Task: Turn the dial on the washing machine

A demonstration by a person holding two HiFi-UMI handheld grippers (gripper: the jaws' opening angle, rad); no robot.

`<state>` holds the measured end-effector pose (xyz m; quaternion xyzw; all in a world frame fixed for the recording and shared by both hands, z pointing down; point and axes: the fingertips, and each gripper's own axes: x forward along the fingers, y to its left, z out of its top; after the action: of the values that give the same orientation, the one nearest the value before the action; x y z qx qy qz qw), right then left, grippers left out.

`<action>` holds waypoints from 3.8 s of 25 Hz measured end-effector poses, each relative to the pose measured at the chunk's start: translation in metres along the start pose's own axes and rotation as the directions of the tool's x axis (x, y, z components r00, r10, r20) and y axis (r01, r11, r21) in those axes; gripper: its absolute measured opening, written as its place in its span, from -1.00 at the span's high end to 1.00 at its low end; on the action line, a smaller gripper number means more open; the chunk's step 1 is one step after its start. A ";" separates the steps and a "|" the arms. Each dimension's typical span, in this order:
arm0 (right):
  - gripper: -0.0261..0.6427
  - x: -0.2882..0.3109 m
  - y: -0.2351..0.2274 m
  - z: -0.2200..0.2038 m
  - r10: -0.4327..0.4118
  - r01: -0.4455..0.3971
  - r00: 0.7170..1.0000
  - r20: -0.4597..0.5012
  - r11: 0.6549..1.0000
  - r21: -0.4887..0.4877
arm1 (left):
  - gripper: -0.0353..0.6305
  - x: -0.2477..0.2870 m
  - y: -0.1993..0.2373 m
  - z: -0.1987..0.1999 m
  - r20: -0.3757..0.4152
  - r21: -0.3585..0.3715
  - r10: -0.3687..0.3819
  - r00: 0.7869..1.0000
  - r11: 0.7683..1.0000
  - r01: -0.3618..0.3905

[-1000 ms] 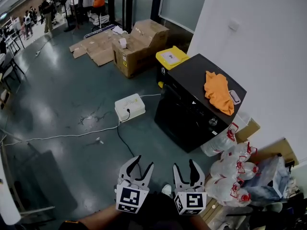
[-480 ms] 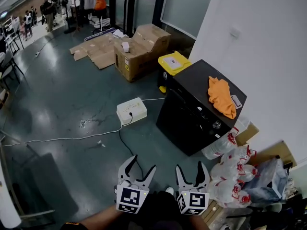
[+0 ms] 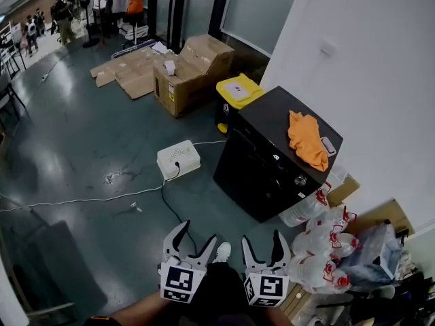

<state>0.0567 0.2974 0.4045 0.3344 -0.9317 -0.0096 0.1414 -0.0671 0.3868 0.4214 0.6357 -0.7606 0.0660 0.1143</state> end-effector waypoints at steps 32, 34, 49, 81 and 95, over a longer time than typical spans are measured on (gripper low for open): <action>-0.15 0.209 -0.259 -0.015 -0.156 0.156 0.988 -0.018 0.986 0.060 | 0.03 0.335 -0.065 0.082 -0.071 0.151 -0.126 0.989 0.979 0.136; -0.15 0.214 -0.265 -0.022 -0.170 0.172 0.985 -0.040 0.983 0.057 | 0.03 0.344 -0.063 0.078 -0.080 0.148 -0.136 0.988 0.978 0.146; -0.15 0.277 -0.304 -0.030 -0.395 0.414 0.900 -0.183 0.907 0.081 | 0.03 0.457 -0.029 0.109 -0.084 0.184 -0.335 0.938 0.920 0.345; -0.03 0.314 -0.386 -0.213 -0.503 0.576 0.680 -0.533 0.817 -0.037 | 0.04 0.577 -0.005 -0.006 -0.318 0.166 -0.320 0.893 0.908 0.384; 0.09 0.320 -0.393 -0.221 -0.525 0.610 0.661 -0.537 0.792 -0.023 | 0.04 0.566 -0.009 -0.017 -0.344 0.181 -0.309 0.887 0.905 0.386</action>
<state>0.1251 -0.1910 0.6546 0.6088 -0.7039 0.1108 0.3487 -0.1509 -0.1495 0.5836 0.7533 -0.5923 0.2355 0.1623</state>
